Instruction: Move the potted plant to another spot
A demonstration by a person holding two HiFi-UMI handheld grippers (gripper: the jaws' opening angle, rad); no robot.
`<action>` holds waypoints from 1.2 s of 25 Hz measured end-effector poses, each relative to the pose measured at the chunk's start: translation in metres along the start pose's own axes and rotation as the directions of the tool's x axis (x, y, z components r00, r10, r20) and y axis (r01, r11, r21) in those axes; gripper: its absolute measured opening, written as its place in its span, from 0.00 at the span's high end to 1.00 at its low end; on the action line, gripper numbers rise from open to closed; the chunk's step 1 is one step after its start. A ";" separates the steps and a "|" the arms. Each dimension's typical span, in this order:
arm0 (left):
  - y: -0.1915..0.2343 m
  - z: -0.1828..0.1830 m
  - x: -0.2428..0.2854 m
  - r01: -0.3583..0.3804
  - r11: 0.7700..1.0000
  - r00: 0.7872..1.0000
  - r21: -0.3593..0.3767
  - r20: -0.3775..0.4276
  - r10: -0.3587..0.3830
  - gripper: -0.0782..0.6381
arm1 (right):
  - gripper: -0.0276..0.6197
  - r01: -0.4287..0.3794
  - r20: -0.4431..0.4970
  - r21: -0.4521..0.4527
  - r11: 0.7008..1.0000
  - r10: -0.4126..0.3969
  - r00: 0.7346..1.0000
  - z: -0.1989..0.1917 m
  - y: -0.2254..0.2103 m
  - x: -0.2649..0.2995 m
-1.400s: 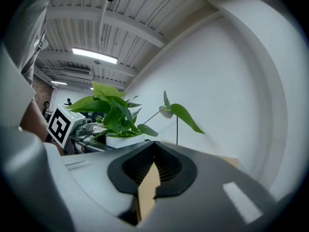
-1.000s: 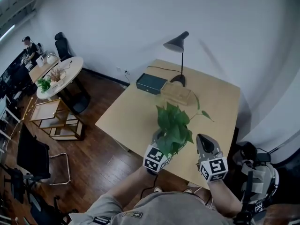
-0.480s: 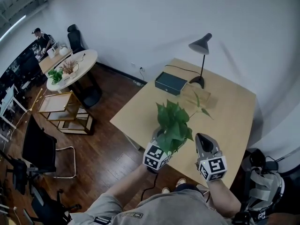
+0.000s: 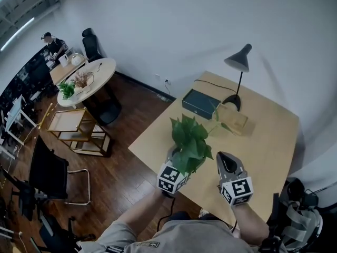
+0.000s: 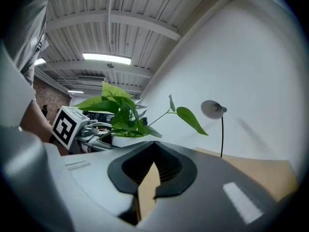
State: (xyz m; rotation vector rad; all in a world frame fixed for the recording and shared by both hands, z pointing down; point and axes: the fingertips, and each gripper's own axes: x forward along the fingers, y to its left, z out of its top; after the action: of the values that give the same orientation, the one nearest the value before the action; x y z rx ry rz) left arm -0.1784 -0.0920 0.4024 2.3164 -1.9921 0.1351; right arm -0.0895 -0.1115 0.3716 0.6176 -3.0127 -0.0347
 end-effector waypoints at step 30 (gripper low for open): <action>0.192 -0.025 0.032 0.265 0.964 0.964 0.031 -0.030 -0.264 0.28 | 0.95 0.276 -0.074 0.024 0.961 -0.274 0.959 -0.012 0.043 0.185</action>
State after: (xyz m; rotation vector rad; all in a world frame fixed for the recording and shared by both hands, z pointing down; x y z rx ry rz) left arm -0.3633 -0.1492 0.4325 2.5608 -1.6598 0.1804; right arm -0.2755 -0.1453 0.3962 1.0146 -2.8412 0.0239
